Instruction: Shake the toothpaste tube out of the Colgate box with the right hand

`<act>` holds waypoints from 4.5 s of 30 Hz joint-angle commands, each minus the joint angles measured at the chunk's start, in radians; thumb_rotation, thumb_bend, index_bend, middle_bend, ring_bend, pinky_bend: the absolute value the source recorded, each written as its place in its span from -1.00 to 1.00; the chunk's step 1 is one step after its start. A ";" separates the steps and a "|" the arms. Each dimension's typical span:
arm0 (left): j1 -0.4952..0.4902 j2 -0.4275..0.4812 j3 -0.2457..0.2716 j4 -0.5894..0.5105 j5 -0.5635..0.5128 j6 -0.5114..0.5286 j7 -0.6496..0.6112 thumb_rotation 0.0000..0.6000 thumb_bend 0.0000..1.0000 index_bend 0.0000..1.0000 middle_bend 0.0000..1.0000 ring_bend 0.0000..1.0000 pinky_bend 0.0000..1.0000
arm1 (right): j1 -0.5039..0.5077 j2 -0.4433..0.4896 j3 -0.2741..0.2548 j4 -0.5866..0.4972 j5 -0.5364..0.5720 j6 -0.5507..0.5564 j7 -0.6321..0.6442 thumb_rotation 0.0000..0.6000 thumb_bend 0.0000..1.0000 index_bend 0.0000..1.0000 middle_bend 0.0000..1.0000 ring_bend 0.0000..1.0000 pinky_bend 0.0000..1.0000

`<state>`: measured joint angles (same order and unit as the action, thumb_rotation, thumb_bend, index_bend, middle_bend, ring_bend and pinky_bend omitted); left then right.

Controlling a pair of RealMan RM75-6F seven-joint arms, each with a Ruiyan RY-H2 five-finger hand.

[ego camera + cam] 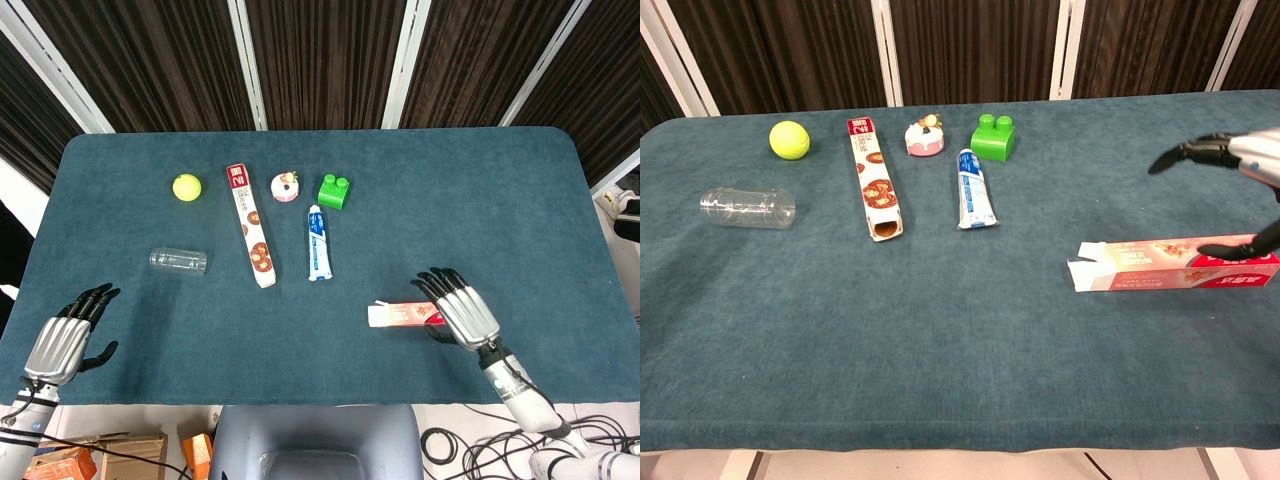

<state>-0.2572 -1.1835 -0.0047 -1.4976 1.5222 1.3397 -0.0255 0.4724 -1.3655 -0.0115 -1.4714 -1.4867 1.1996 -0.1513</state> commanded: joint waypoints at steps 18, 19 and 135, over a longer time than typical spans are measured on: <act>-0.013 0.002 0.009 0.000 0.011 -0.035 -0.004 1.00 -0.41 -0.70 -0.79 -0.75 -0.34 | -0.007 -0.087 0.023 0.135 0.084 -0.116 0.002 1.00 -0.64 -0.39 -0.54 -0.69 -0.69; -0.013 0.002 0.009 -0.001 0.012 -0.035 -0.003 1.00 -0.41 -0.70 -0.79 -0.75 -0.34 | -0.007 -0.093 0.024 0.142 0.084 -0.116 0.000 1.00 -0.64 -0.38 -0.54 -0.69 -0.68; -0.042 0.010 0.028 -0.053 -0.003 -0.114 0.072 1.00 -0.41 -0.70 -0.78 -0.73 -0.32 | -0.041 -0.242 0.050 0.584 -0.104 0.095 0.397 1.00 -0.36 -0.12 -0.16 -0.29 -0.22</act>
<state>-0.2991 -1.1732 0.0236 -1.5501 1.5192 1.2262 0.0461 0.4182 -1.5298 0.0448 -0.9830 -1.5890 1.3090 0.1863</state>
